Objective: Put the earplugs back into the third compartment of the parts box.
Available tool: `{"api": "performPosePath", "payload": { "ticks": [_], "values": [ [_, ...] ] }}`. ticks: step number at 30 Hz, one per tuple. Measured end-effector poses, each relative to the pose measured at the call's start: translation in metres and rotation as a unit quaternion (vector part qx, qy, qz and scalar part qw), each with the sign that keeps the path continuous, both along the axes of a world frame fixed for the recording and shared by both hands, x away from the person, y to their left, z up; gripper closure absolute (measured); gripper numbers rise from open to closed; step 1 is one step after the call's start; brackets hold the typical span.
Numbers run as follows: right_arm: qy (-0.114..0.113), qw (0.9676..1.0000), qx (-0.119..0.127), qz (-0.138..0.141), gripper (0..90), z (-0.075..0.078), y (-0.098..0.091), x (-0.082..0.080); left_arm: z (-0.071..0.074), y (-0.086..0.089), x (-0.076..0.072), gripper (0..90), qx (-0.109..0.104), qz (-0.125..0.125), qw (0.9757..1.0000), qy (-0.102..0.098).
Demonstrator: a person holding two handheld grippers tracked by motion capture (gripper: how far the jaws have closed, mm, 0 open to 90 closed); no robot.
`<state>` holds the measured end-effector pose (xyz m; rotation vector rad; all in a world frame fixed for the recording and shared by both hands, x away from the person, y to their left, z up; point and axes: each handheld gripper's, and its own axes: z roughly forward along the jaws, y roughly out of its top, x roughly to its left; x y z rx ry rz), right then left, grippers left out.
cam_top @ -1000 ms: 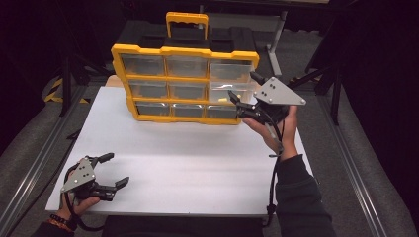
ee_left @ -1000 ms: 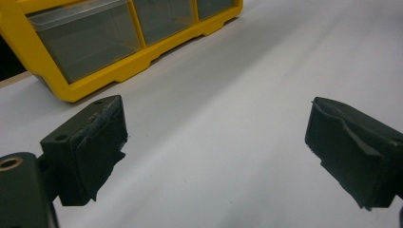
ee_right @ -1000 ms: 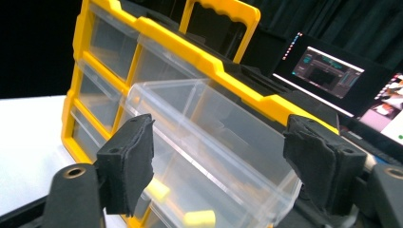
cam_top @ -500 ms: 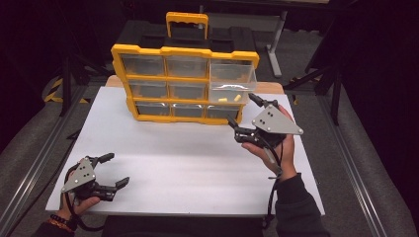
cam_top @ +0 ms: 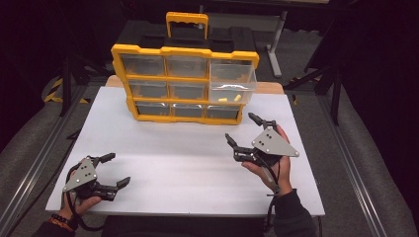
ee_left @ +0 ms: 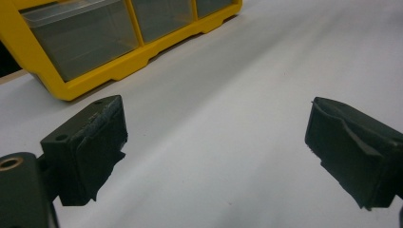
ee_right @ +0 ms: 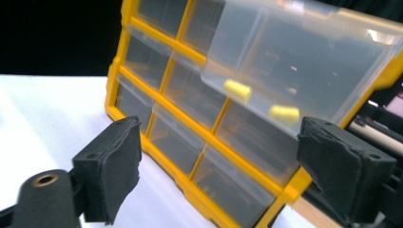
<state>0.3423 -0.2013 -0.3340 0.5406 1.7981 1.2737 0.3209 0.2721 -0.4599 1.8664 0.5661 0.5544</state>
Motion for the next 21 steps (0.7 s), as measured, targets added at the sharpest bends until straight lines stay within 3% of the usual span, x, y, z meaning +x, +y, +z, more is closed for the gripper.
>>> {"api": "performPosePath", "payload": {
  "ticks": [4, 10, 15, 21],
  "values": [
    [0.004, 1.0, 0.0, -0.007, 12.4, -0.014, 0.0, -0.002, 0.0, -0.002, 0.002, 7.7, 0.0, 0.0, 1.0, 0.002],
    [0.036, 0.9988, -0.029, -0.012, 5.7, -0.038, 0.002, -0.001, 0.0, -0.001, 0.002, 7.8, -0.003, -0.001, 1.0, 0.001],
    [0.04, 0.997, -0.061, -0.024, 4.9, -0.058, 0.005, -0.005, 0.0, 0.0, 0.002, 7.8, -0.004, -0.001, 1.0, -0.001],
    [0.057, 0.9954, -0.073, -0.025, 5.4, -0.084, 0.0, -0.011, 0.0, 0.002, 0.001, 7.7, -0.003, 0.003, 1.0, -0.001]
  ]
}}
